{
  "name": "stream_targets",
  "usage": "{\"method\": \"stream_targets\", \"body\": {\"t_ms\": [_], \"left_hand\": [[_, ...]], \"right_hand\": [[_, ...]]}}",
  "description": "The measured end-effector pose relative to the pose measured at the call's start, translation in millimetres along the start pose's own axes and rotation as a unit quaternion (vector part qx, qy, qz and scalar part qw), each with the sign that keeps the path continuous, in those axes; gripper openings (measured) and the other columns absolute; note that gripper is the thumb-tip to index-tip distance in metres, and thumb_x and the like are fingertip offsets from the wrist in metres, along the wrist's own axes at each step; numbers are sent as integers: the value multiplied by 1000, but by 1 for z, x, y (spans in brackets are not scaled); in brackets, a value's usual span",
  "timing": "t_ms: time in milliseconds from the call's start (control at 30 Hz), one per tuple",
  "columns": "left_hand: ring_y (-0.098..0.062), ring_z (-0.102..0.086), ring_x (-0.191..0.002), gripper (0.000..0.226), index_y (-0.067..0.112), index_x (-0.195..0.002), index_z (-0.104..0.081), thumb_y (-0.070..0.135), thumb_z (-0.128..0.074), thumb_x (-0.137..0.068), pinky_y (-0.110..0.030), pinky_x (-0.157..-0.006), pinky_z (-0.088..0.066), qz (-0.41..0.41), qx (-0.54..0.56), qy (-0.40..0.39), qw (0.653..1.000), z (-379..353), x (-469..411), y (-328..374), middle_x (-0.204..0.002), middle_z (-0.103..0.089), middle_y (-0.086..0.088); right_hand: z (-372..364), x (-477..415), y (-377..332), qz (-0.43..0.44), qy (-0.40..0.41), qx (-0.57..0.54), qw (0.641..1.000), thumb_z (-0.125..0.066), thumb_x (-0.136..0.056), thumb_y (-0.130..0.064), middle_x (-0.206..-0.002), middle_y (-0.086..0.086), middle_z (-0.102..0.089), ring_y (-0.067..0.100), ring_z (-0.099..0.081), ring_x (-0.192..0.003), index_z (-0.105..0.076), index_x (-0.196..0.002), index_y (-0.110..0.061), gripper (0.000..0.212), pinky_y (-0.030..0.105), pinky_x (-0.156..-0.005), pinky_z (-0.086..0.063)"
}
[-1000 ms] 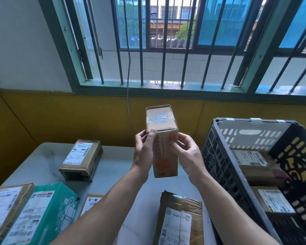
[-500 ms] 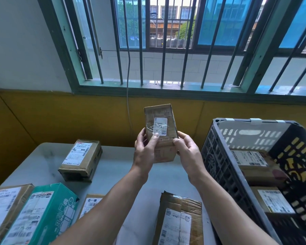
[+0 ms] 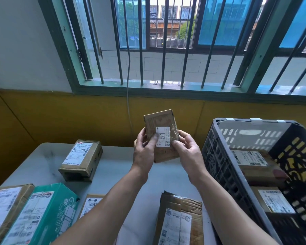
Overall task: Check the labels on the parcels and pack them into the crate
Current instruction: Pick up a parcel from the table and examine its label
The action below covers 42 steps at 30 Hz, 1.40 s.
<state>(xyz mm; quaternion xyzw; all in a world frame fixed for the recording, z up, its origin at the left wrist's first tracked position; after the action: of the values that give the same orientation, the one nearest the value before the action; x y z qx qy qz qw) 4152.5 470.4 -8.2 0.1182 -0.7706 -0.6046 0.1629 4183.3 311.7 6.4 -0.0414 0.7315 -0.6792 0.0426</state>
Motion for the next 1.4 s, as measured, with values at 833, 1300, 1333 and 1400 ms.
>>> {"method": "stream_targets", "body": {"t_ms": [833, 1300, 1333, 1400], "left_hand": [[-21, -66, -113, 53, 22, -136, -58, 58, -35, -104, -36, -82, -56, 61, 36, 22, 997, 6, 3, -10, -122, -70, -5], [-22, -72, -102, 40, 18, -112, -64, 41, -32, -107, -36, -81, -62, 60, 107, -1, 992, 10, -3, -23, -96, -77, -4], [-23, -72, -103, 39, 19, -114, -64, 40, -32, -107, -36, -81, -61, 60, 108, -1, 992, 10, -2, -23, -98, -77, -4], [-21, -72, -102, 37, 19, -116, -63, 36, -32, -107, -33, -76, -61, 61, 110, 0, 992, 10, 0, -23, -98, -78, -3]], "right_hand": [[-3, 6, -3, -5, -26, 0, 1000, -56, -102, -22, -127, 3, -66, 18, -69, -106, -67, -123, -32, 25, 23, -64, -60], [9, 3, 9, -47, 30, 82, 995, -67, -93, -42, -144, 4, -54, 19, -66, -114, -47, -144, -28, 57, 32, -79, -63], [6, 4, 8, -43, 24, 75, 996, -67, -94, -40, -142, 4, -56, 18, -67, -112, -49, -141, -29, 52, 28, -75, -63], [0, 6, 6, -36, 8, 65, 997, -66, -92, -44, -140, 4, -58, 16, -67, -111, -51, -134, -33, 46, 24, -71, -62]]}}
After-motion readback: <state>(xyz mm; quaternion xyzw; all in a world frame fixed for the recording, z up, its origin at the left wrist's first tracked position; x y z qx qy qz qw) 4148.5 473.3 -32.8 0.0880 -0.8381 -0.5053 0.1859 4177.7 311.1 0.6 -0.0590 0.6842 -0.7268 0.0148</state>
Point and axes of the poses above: each hand's wrist, its own x-axis away from the middle knuckle, its own z-axis out of the back of the hand, y = z × x, the point moved 10 cm from there along -x, towards the middle knuckle
